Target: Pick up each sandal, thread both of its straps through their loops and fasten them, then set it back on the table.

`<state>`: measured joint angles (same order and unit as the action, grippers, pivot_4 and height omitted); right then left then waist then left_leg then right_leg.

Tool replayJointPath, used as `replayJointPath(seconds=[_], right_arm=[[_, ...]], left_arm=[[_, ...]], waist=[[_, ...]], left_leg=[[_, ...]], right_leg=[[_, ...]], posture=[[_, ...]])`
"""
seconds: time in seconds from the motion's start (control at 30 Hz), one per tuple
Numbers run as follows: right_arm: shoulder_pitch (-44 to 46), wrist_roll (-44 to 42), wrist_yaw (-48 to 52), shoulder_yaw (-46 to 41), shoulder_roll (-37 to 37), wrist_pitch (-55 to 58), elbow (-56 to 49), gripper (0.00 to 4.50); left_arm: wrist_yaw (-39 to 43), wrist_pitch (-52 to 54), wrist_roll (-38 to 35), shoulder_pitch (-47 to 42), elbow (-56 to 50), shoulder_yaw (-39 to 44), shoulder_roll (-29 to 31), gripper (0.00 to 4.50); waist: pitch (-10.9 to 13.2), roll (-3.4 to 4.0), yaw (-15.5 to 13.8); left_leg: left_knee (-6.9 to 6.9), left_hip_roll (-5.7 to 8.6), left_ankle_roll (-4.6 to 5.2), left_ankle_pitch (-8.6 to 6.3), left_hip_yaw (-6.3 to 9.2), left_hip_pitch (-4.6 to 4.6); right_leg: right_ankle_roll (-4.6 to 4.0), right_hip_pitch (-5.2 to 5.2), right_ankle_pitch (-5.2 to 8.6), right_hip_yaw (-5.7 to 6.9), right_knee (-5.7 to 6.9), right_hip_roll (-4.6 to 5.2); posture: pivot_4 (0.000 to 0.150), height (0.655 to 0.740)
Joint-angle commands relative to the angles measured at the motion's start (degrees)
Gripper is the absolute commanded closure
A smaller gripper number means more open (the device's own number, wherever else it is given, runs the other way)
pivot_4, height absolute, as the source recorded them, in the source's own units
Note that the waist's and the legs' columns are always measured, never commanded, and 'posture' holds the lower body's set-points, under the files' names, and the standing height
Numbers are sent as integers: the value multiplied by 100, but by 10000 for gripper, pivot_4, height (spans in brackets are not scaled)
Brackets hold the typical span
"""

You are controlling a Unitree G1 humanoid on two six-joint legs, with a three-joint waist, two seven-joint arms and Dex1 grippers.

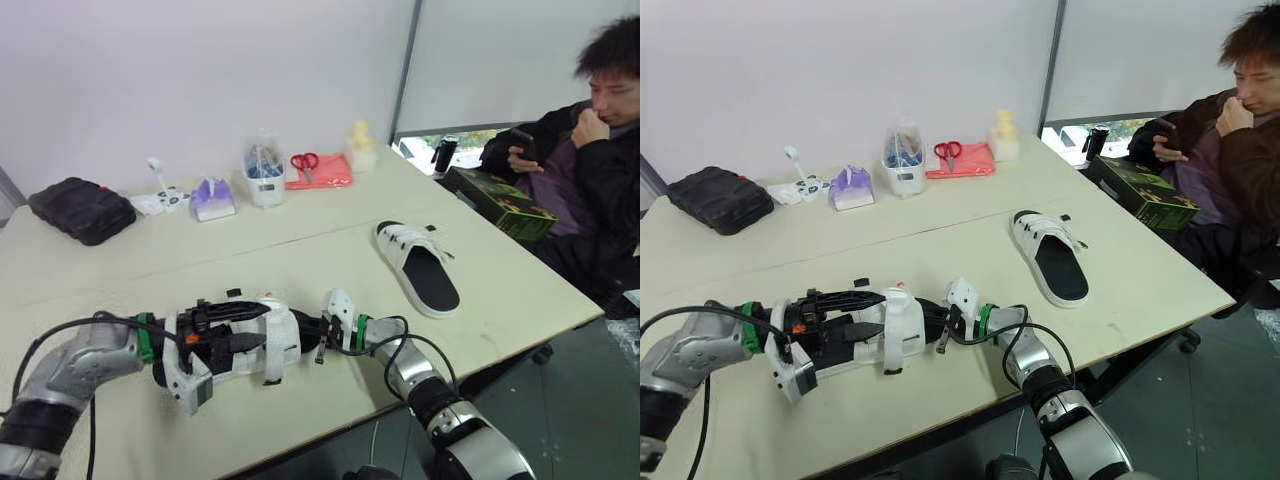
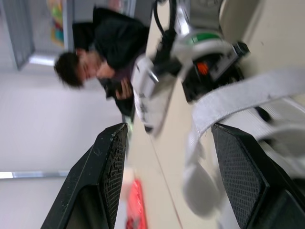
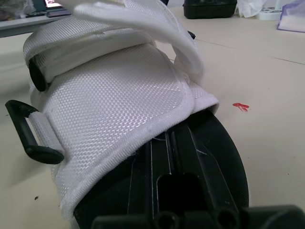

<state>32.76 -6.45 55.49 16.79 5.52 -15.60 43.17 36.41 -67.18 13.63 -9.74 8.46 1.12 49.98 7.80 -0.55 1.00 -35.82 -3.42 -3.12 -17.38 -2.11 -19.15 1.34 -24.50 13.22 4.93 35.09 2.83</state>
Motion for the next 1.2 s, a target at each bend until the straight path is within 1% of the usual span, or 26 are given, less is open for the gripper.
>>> replayJointPath(seconds=[0.03, 0.1, 0.13, 0.17, 0.2, 0.23, 0.27, 0.3, 0.33, 0.37, 0.43, 0.5, 0.53, 0.57, 0.63, 0.7, 0.73, 0.77, 0.8, 0.87, 0.9, 0.97, 1.07, 1.2], right_arm=[[-372, 683, -89, 332, 224, 394, 1222, 45000], [-354, 684, -90, 333, 217, 381, 1252, 45000], [-344, 683, -82, 331, 223, 364, 1277, 45000], [-325, 685, -78, 330, 223, 351, 1310, 45000], [-309, 686, -76, 328, 224, 339, 1339, 45000], [-293, 695, -67, 337, 223, 325, 1367, 45000], [-277, 695, -64, 339, 216, 317, 1391, 45000], [-259, 698, -61, 343, 210, 310, 1413, 45000], [-244, 701, -51, 349, 203, 303, 1430, 45000], [-233, 702, -44, 351, 198, 295, 1446, 45000], [-202, 705, -32, 367, 181, 281, 1481, 45000], [-188, 701, -26, 377, 177, 272, 1494, 45000], [-185, 695, -21, 380, 179, 271, 1492, 45000], [-185, 692, -14, 384, 184, 270, 1486, 45000], [-195, 693, 2, 394, 207, 260, 1478, 45000], [-207, 694, 18, 401, 230, 252, 1472, 45000], [-211, 693, 23, 404, 236, 250, 1471, 45000], [-212, 691, 26, 405, 238, 248, 1471, 45000], [-217, 693, 26, 408, 239, 249, 1467, 45000], [-267, 692, 52, 421, 248, 261, 1414, 45000], [-294, 694, 60, 429, 253, 264, 1387, 45000], [-351, 691, 69, 442, 256, 275, 1330, 45000], [-429, 691, 92, 461, 262, 291, 1254, 45000], [-520, 679, 96, 458, 278, 326, 1151, 45000]], left_arm=[[-188, 977, -409, 449, -225, 465, 171, 16273], [-100, 2161, -996, 654, -523, 556, 120, 16273], [-2, 3056, -1404, 758, -786, 599, 101, 16273], [-39, 4367, -1961, 751, -1157, 706, 79, 16273], [-80, 5297, -2321, 735, -1449, 788, 66, 16273], [-345, 6633, -3111, 542, -1802, 932, 29, 16273], [-572, 7711, -3954, 312, -2057, 1080, 3, 16273], [-982, 8683, -4863, 20, -2215, 1289, -114, 16273], [-1414, 9557, -5957, -233, -2328, 1515, -223, 16273], [-1724, 10161, -6651, -407, -2402, 1708, -311, 16273], [-2678, 11016, -8503, -718, -2467, 2020, -537, 16273], [-3322, 11461, -10140, -750, -2524, 2163, -569, 16273], [-3446, 11660, -10859, -644, -2592, 2151, -429, 16273], [-3402, 11821, -11379, -489, -2748, 2164, -291, 16273], [-3080, 12275, -11950, 116, -3138, 2239, 101, 16273], [-2573, 12654, -11803, 673, -3498, 2344, 431, 16273], [-2406, 12722, -11699, 839, -3596, 2372, 537, 16273], [-2292, 12732, -11625, 946, -3651, 2391, 610, 16273], [-2076, 12785, -11391, 1085, -3737, 2384, 703, 16273], [-1379, 12830, -10405, 1426, -4080, 2222, 992, 16273], [-1199, 12696, -9866, 1464, -4134, 2019, 1051, 16273], [-924, 12440, -9217, 1348, -4078, 1669, 1021, 16273], [-415, 12221, -8384, 1096, -4022, 1100, 1035, 16273], [-9, 12137, -7860, 765, -3868, 610, 874, 16273]], waist=[[0, 0, -9], [0, 0, -22], [0, 0, -23], [0, 1, -18], [1, 1, -17], [3, -3, -11], [5, -5, -7], [5, -6, -8], [7, -11, -4], [8, -19, 6], [13, -10, 41], [12, -11, 94], [14, -14, 112], [16, -19, 128], [18, -19, 156], [16, -15, 151], [17, -7, 144], [13, -1, 132], [12, 0, 116], [12, 0, 98], [10, 6, 98], [-5, 27, 99], [-9, 21, 107], [-12, 19, 115]], left_leg=[[3, -4, 0, 0, -1, 0], [4, -10, 0, -1, -1, 6], [2, -18, -2, -2, 0, 9], [2, -20, -4, -3, 0, 10], [2, -22, -9, -6, 1, 11], [2, -22, -12, -7, 2, 35], [5, -23, -16, -10, 4, 65], [13, -23, -18, -12, 8, 73], [18, -23, -20, -13, 16, 71], [23, -24, -19, -12, 35, 70], [25, -21, -9, -6, 40, 70], [36, -16, -17, -13, 36, 78], [37, -16, -21, -16, 40, 81], [41, -16, -21, -16, 44, 80], [52, -16, -22, -16, 43, 80], [58, -13, -27, -18, 45, 85], [58, -12, -29, -18, 48, 90], [57, -12, -29, -19, 51, 94], [53, -9, -32, -17, 55, 99], [45, 6, -47, -22, 63, 91], [42, 21, -52, -25, 73, 89], [42, 53, -55, -27, 93, 88], [42, 59, -55, -27, 90, 85], [50, 60, -54, -27, 87, 83]], right_leg=[[0, -2, 0, 6, 0, 0], [-2, -1, 1, 14, 0, 0], [-3, -2, 3, 24, -8, 0], [-4, -1, 4, 28, -13, 0], [-8, -5, 7, 31, -19, 0], [-9, -9, 8, 33, -21, 0], [-9, -5, 8, 35, -27, -1], [-8, 6, 8, 36, -41, -3], [-8, 12, 8, 41, -55, -10], [-6, 27, 7, 48, -78, -17], [-2, 60, 5, 57, -90, -15], [11, 101, -3, 54, -95, -7], [13, 108, -4, 54, -92, -8], [15, 106, -6, 54, -91, -9], [16, 98, -8, 54, -85, -12], [14, 93, -7, 54, -77, -13], [-7, 85, 4, 54, -76, -16], [-11, 69, 6, 55, -78, -17], [-19, 49, 11, 55, -78, -17], [-23, 38, 13, 55, -83, -18], [-26, 34, 15, 55, -89, -18], [-27, 33, 15, 49, -95, -7], [-26, 32, 15, 38, -102, -2], [-26, 29, 15, 27, -102, -1]], posture=[[1500, 7400], [1500, 7400], [1500, 7400], [1500, 7400], [1500, 7400], [1500, 7400], [1500, 7400], [1500, 7400], [1500, 7400], [1500, 7400], [1500, 7400], [1500, 7400], [1500, 7400], [1500, 7400], [1500, 7400], [1500, 7400], [1500, 7400], [1500, 7400], [1500, 7400], [1500, 7400], [1500, 7400], [1500, 7400], [1500, 7400], [1500, 7400]])
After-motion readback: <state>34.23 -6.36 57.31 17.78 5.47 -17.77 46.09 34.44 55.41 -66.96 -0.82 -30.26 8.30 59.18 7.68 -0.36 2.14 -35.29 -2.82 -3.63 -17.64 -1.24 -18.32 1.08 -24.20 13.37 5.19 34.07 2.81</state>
